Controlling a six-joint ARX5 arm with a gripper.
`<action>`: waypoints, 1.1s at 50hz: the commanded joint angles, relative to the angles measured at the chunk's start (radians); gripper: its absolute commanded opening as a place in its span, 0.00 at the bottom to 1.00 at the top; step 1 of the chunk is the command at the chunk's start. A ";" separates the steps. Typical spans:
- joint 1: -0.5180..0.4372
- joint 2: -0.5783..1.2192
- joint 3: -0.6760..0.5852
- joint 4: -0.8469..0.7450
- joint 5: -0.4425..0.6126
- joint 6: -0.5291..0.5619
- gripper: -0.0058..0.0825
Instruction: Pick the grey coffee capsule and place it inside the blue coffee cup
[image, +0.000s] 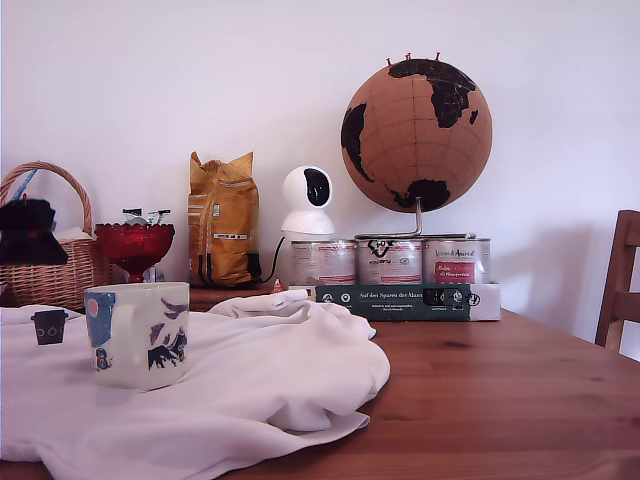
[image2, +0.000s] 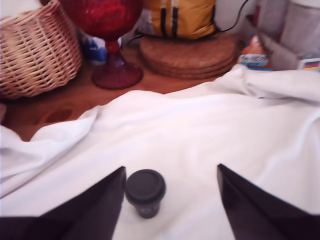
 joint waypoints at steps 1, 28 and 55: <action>0.000 0.054 0.009 0.048 -0.017 0.008 0.74; 0.019 0.358 0.246 0.002 -0.030 0.030 0.69; 0.025 0.285 0.297 -0.151 0.148 -0.010 0.25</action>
